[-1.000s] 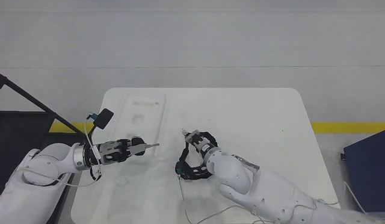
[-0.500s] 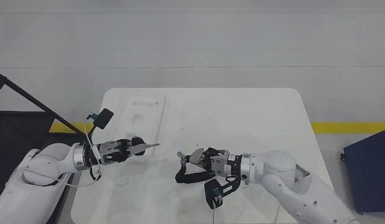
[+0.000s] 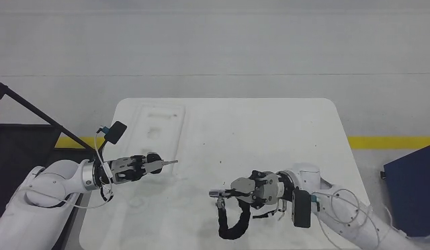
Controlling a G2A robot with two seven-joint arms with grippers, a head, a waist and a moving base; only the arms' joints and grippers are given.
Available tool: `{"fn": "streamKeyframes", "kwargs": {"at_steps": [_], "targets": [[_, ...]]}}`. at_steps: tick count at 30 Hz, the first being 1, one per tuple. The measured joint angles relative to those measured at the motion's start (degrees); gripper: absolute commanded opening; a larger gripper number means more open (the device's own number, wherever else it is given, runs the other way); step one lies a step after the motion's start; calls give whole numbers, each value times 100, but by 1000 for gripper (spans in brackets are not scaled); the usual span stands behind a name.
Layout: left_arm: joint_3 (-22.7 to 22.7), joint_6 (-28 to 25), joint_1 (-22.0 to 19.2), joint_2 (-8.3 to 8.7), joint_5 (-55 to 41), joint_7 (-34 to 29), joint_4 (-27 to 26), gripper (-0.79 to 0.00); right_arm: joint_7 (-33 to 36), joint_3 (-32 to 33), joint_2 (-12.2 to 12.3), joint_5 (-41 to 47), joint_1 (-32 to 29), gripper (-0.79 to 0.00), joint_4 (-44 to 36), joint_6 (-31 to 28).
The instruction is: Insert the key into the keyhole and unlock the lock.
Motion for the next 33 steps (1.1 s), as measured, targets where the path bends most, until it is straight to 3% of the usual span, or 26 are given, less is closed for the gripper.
{"fn": "streamKeyframes", "kwargs": {"at_steps": [29,33], "targets": [[0,0,0,0,0,0,0,-785,16,206,1,-241,-79,-785,-7,-9],[0,0,0,0,0,0,0,-785,258,313,-68,448,-236,-785,141,61]]}}
